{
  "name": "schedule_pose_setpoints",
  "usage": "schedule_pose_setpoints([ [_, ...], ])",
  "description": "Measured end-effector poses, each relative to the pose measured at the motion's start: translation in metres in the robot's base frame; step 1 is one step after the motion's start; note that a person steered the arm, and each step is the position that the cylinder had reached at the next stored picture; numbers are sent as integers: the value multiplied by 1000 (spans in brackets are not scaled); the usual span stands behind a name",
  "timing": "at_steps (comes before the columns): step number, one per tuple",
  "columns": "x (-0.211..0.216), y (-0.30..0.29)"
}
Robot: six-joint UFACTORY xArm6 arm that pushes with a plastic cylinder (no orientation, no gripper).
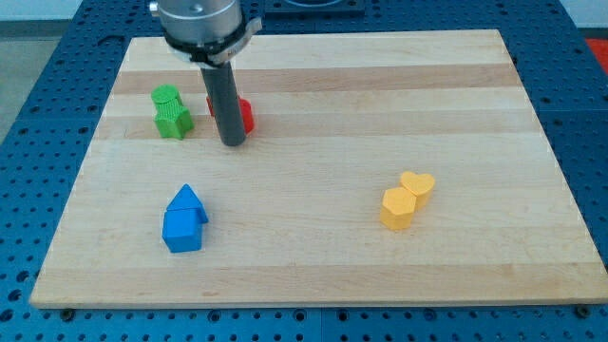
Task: Push the red star into the green blocks
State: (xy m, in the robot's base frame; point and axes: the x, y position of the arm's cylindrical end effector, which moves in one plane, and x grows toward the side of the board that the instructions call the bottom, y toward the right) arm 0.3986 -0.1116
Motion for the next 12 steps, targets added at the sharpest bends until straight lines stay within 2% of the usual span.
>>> schedule_pose_setpoints([
  [1,8,1],
  [2,26,28],
  [4,-78,94],
  [5,-101,93],
  [8,-94,23],
  [9,-90,14],
  [11,-88,41],
  [12,-83,26],
])
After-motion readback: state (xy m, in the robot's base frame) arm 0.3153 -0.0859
